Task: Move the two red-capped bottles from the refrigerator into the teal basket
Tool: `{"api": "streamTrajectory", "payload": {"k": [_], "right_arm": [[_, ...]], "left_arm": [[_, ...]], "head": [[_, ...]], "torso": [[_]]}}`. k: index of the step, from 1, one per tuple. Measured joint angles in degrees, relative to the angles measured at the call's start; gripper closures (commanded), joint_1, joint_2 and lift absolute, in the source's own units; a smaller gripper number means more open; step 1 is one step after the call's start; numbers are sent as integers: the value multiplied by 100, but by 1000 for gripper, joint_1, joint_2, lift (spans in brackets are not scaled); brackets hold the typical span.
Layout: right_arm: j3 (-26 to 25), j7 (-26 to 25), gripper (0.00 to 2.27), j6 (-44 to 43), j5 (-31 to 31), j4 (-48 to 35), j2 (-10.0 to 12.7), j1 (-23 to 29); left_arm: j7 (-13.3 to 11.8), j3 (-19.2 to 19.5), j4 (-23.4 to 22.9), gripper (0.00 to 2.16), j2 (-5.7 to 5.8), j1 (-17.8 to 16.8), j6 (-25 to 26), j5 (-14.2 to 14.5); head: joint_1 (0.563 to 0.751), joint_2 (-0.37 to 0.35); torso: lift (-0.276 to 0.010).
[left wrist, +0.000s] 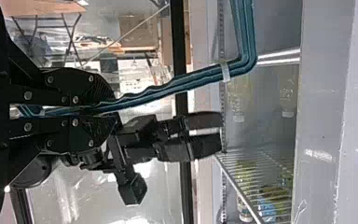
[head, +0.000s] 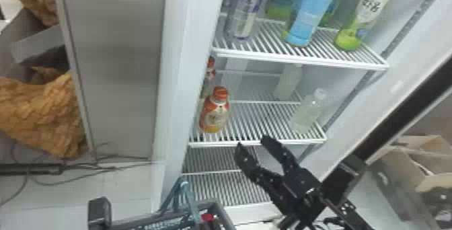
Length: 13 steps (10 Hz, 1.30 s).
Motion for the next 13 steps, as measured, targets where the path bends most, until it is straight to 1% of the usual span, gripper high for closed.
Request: {"api": "streamTrajectory", "payload": {"k": [2, 4, 8, 11, 13], "right_arm": [[26, -253, 410, -761, -87, 175, 63, 66], [48, -467, 410, -1206, 33, 263, 122, 100], [156, -1096, 410, -1912, 319, 416, 258, 216], [206, -1504, 412, -2221, 826, 536, 296, 234], [206, -1651, 412, -2489, 1223, 769, 329, 160]], "left_arm": [[0, -34, 0, 1076, 0, 0, -28, 21], [0, -72, 0, 1076, 7, 12, -75, 68], [-17, -65, 0, 1076, -9, 55, -115, 98], [-18, -74, 0, 1076, -12, 71, -132, 103], [-17, -112, 0, 1076, -9, 64, -143, 119]], "head": [[695, -350], [695, -350], [695, -350], [695, -350], [695, -350]], "torso": [[-228], [-228], [-228], [-228], [-228]]}}
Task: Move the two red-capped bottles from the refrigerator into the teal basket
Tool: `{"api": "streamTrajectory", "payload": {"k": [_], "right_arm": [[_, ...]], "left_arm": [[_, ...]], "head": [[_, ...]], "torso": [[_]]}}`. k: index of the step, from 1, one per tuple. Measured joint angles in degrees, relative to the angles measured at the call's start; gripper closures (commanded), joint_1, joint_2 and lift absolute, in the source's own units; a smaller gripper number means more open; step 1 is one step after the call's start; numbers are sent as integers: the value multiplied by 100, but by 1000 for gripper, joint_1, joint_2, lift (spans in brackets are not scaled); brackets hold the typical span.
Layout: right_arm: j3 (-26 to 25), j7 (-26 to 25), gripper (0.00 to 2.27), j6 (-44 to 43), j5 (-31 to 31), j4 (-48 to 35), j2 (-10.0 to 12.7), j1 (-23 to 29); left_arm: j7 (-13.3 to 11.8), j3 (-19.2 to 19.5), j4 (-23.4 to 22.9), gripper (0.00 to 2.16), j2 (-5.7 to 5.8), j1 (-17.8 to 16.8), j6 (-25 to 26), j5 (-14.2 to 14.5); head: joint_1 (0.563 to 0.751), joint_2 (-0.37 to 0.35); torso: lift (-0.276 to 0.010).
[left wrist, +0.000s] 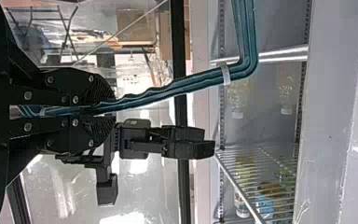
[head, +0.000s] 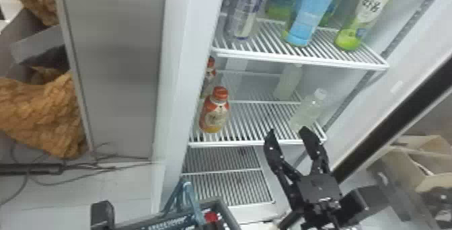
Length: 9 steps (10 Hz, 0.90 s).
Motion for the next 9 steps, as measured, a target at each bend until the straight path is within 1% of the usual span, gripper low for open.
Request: {"api": "streamTrajectory", "payload": {"k": [3, 5, 9], "right_arm": [[-11, -40, 417, -18, 69, 176, -1, -16], [-7, -37, 417, 141, 20, 228, -13, -39], [42, -35, 418, 249, -26, 349, -44, -111]], "left_arm": [[9, -29, 0, 1076, 1, 6, 0, 13], [9, -38, 0, 1076, 1, 6, 0, 14], [17, -161, 10, 1076, 16, -33, 2, 80]], "head": [[695, -350], [695, -350], [695, -350]], "torso": [[-228], [-228], [-228]]}}
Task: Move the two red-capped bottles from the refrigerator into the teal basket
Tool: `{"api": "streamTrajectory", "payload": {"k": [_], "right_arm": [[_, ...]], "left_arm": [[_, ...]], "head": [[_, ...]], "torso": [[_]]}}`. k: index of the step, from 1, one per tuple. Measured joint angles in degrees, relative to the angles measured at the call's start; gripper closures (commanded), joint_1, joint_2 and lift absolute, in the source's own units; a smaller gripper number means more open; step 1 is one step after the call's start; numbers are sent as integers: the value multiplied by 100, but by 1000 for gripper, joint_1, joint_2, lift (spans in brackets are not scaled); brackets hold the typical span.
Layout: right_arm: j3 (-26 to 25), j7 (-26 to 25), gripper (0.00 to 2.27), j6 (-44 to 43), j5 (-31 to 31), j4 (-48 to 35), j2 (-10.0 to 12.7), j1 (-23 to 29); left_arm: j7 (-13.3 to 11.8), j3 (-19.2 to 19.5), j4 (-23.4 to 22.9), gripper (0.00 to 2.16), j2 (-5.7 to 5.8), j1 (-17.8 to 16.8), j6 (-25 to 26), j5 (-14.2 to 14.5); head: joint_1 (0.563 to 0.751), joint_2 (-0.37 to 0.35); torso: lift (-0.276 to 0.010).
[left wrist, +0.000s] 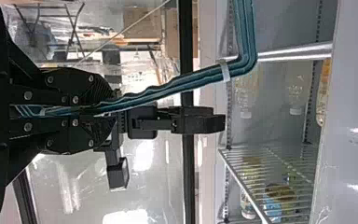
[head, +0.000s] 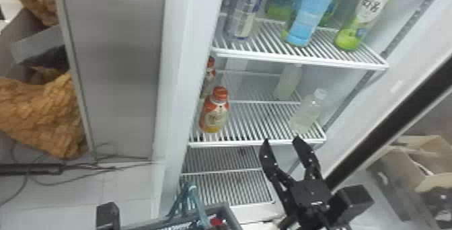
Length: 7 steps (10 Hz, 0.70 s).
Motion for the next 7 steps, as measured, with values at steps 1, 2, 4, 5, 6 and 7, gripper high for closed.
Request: {"api": "streamTrajectory", "payload": {"k": [1, 2, 4, 5, 6, 7], "right_arm": [[14, 1, 418, 0, -1, 9, -6, -9], [27, -1, 418, 0, -1, 22, -13, -13], [63, 5, 420, -4, -4, 36, -33, -27], [85, 7, 421, -11, -3, 42, -44, -37], [93, 5, 421, -23, -1, 45, -48, -40], [96, 3, 421, -41, -3, 46, -49, -41]], "left_arm": [[0, -16, 0, 1076, 2, -13, 0, 7], [0, -21, 0, 1076, 2, -17, 4, 12], [0, -47, 0, 1076, 10, -29, 10, 28], [0, -62, 1, 1076, 11, -31, 11, 34], [0, -72, 3, 1076, 12, -31, 9, 43], [0, -73, 4, 1076, 12, -32, 4, 47]], "head": [[695, -350], [695, -350], [695, -350], [695, -350], [695, -350], [695, -350]], "torso": [[-228], [-228], [-228], [-228], [-228], [-228]]}}
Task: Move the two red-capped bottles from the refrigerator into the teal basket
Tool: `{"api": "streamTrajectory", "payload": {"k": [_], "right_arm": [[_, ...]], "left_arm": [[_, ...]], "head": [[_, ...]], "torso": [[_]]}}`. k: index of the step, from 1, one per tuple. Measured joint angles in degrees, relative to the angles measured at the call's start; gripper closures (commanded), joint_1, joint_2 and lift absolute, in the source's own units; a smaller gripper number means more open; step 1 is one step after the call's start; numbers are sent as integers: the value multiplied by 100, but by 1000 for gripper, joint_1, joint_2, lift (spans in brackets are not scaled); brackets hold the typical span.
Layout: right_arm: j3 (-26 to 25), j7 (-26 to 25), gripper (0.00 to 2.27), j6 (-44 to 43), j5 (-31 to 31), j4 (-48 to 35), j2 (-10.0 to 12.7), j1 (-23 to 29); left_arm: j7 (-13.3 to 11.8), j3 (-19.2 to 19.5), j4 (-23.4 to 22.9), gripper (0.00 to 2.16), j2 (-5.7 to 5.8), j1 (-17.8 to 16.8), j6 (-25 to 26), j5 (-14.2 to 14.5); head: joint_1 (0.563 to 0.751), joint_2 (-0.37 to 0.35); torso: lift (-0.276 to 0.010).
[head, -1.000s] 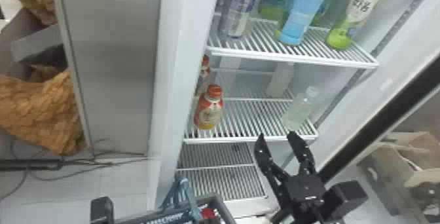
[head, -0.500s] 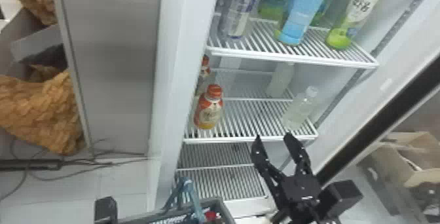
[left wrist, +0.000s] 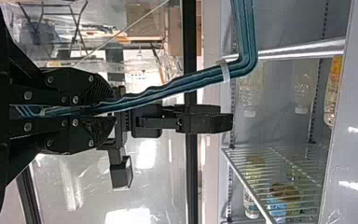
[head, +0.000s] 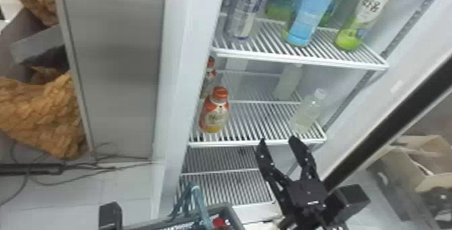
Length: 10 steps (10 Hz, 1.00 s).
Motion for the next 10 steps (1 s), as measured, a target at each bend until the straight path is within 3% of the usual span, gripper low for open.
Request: {"api": "streamTrajectory", "payload": {"k": [10], "right_arm": [[5, -5, 421, -15, -56, 14, 8, 0]], "left_arm": [[0, -16, 0, 1076, 0, 18, -40, 72]], "head": [[695, -350]], "torso": [[-228]]}}
